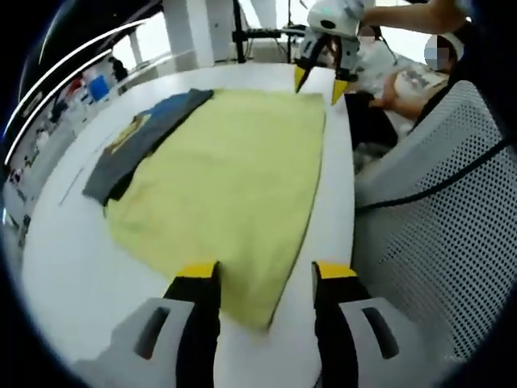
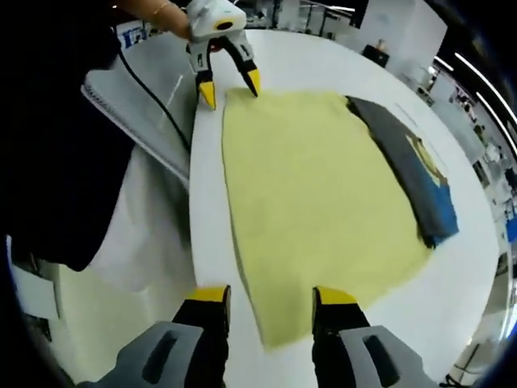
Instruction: Fold the garment on the visible template until the final outline fits inside the template.
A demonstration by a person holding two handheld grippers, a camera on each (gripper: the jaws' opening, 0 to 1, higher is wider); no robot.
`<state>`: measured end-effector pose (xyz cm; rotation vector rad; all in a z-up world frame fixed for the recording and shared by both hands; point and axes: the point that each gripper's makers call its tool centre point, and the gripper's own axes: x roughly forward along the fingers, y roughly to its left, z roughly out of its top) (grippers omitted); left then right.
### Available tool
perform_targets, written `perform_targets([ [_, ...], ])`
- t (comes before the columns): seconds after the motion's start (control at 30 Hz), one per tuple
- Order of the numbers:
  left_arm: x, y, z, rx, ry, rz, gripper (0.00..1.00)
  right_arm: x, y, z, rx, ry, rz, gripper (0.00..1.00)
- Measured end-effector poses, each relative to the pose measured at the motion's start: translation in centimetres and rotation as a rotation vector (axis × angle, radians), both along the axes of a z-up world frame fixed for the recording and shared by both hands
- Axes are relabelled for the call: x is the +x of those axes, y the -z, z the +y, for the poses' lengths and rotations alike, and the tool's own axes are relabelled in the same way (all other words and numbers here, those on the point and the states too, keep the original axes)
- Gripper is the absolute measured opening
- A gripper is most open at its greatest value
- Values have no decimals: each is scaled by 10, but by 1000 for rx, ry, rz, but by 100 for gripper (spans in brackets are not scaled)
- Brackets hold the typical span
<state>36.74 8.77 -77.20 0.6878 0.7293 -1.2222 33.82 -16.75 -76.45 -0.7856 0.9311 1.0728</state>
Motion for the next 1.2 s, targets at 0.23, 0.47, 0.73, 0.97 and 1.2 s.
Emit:
perform_targets([
  [0.23, 2, -1, 0, -2, 10, -4, 38, -1, 9, -7, -57, -30, -10, 27],
  [0.47, 11, -1, 2, 7, 1, -3, 27, 1, 12, -11, -76, -39, -13, 19],
  [0.73, 9, 0, 2, 8, 1, -2, 14, 6, 14, -11, -61, -31, -20, 3],
  [0.97, 9, -2, 3, -11, -17, 14, 1, 10, 14, -10, -49, -3, -33, 0],
  [1.2, 11, -16, 4, -53, -60, 22, 1, 10, 2, -12, -27, 36, -41, 0],
])
